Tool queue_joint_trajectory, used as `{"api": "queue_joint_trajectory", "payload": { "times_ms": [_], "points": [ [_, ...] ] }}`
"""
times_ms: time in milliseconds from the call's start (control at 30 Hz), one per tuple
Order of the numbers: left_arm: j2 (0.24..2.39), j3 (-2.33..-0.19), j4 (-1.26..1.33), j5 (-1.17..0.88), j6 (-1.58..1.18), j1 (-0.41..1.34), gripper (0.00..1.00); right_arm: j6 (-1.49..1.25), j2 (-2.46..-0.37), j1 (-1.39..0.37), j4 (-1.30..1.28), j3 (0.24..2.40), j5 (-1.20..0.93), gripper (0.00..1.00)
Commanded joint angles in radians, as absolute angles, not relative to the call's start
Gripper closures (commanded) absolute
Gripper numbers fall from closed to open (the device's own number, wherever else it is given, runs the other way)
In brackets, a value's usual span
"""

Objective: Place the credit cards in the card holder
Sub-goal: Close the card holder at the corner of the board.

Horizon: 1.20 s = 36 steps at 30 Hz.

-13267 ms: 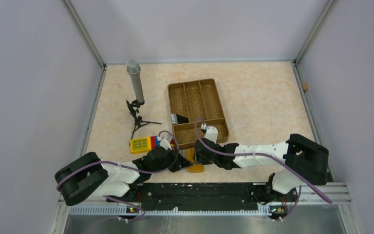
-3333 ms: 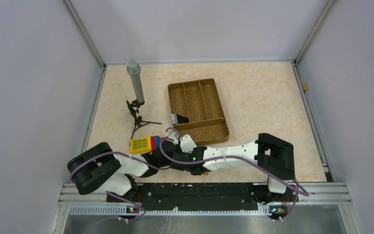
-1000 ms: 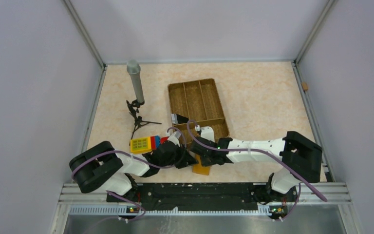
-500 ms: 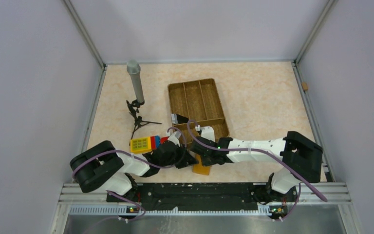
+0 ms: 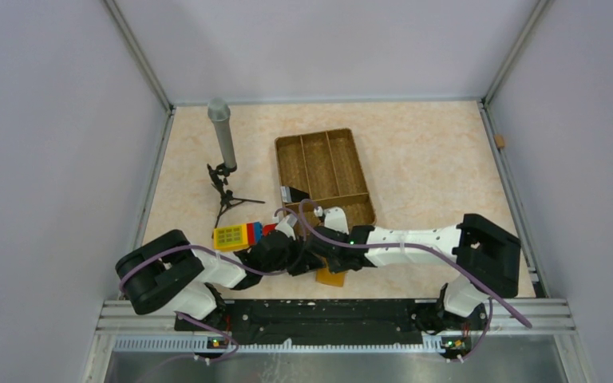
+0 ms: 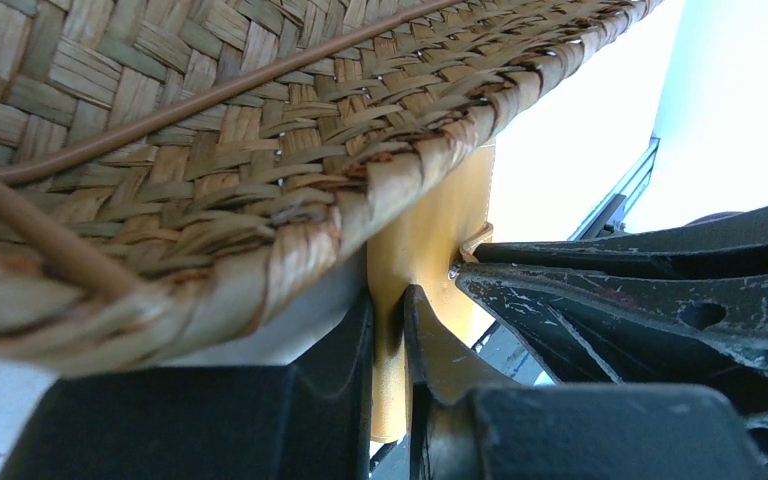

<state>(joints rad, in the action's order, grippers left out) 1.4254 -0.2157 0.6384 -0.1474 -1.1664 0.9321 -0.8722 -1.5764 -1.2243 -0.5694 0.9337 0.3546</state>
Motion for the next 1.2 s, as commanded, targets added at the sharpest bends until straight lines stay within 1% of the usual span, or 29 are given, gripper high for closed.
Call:
{"api": "queue_joint_trajectory", "payload": {
  "times_ms": [0,167,533,800,933,967,1067,1167],
  "points": [
    [1.475,-0.196,0.472,-0.105,-1.129,0.937,0.91,-0.872,-1.628,-1.265,-0.586,1.008,0.373,0.98],
    [1.472,-0.193,0.473,-0.104,-1.129,0.937,0.91,-0.865,-1.676,-1.283,-0.609,1.038,0.389,1.00],
    [1.474,-0.194,0.473,-0.106,-1.130,0.937,0.91,-0.855,-1.768,-1.331,-0.643,1.122,0.421,1.00],
    [1.479,-0.195,0.474,-0.106,-1.131,0.938,0.91,-0.904,-1.822,-1.359,-0.667,1.131,0.407,1.00],
    [1.478,-0.194,0.478,-0.102,-1.135,0.937,0.92,-0.932,-1.849,-1.375,-0.639,1.127,0.380,1.00],
    [1.477,-0.191,0.483,-0.100,-1.140,0.937,0.92,-0.942,-1.862,-1.380,-0.627,1.127,0.367,1.00],
    [1.468,-0.182,0.499,-0.089,-1.155,0.937,0.99,-0.977,-1.900,-1.396,-0.594,1.128,0.339,1.00],
    [1.472,-0.177,0.527,-0.089,-1.174,0.937,0.99,-1.010,-1.943,-1.405,-0.583,1.132,0.326,1.00]
  ]
}}
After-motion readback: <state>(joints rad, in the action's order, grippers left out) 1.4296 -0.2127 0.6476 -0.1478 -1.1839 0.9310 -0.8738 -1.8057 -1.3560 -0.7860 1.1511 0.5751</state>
